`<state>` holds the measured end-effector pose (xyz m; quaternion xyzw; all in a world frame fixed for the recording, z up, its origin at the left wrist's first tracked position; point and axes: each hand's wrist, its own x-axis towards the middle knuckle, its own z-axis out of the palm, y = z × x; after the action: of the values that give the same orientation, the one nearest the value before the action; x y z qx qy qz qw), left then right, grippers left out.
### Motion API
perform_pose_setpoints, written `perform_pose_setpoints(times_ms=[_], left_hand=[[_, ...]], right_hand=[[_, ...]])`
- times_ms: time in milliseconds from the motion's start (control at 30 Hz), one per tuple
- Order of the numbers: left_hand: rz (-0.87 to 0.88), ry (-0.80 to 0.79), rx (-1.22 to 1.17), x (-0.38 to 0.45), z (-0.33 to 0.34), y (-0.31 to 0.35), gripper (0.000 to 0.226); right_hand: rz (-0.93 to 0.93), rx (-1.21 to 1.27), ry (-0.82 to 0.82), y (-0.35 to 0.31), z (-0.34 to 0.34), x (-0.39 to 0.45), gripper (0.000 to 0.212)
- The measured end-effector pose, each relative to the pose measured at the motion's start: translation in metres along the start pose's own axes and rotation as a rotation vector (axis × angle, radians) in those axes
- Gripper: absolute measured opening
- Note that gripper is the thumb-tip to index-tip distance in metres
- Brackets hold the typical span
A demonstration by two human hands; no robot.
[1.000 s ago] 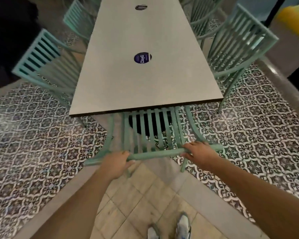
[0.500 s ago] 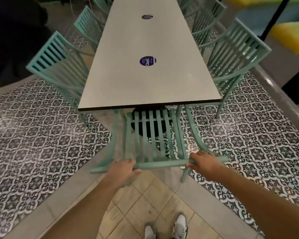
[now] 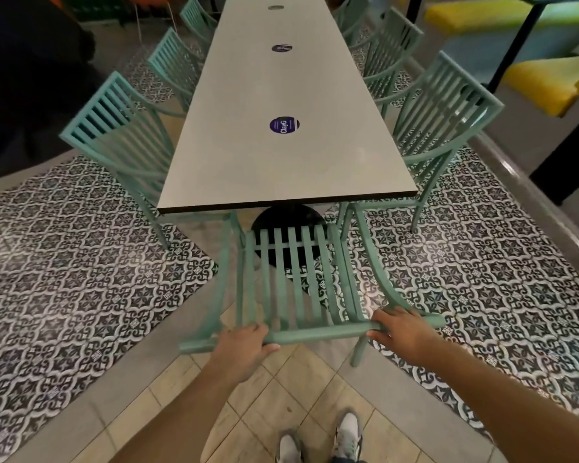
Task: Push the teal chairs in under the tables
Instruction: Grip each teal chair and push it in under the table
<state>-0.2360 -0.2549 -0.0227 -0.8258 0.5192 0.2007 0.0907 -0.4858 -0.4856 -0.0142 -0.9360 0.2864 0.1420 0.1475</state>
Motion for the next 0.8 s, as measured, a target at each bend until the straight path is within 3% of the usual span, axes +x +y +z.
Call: perform_pose_setpoints(times_ms=[400, 533, 600, 667, 733, 800], left_hand=[[-0.001, 0.025, 0.020, -0.021, 0.013, 0.004, 0.051], [-0.015, 0.011, -0.001, -0.025, 0.013, 0.004, 0.069], [-0.075, 0.061, -0.123, -0.025, 0.009, 0.000, 0.064], [-0.262, 0.209, -0.291, -0.022, 0.010, -0.017, 0.052], [-0.584, 0.346, -0.462, -0.027, 0.017, -0.045, 0.042], [-0.911, 0.325, -0.800, -0.038, 0.027, -0.070, 0.047]], right_hand=[[0.014, -0.022, 0.026, -0.011, 0.011, -0.025, 0.112], [0.030, -0.038, -0.007, -0.011, 0.012, -0.029, 0.103], [0.113, 0.026, 0.041, -0.012, 0.007, -0.031, 0.082], [0.372, 0.265, 0.348, -0.011, 0.004, -0.033, 0.053], [0.824, 0.812, 0.624, 0.001, 0.002, -0.038, 0.058], [1.115, 1.483, 0.549, 0.017, 0.005, -0.042, 0.059]])
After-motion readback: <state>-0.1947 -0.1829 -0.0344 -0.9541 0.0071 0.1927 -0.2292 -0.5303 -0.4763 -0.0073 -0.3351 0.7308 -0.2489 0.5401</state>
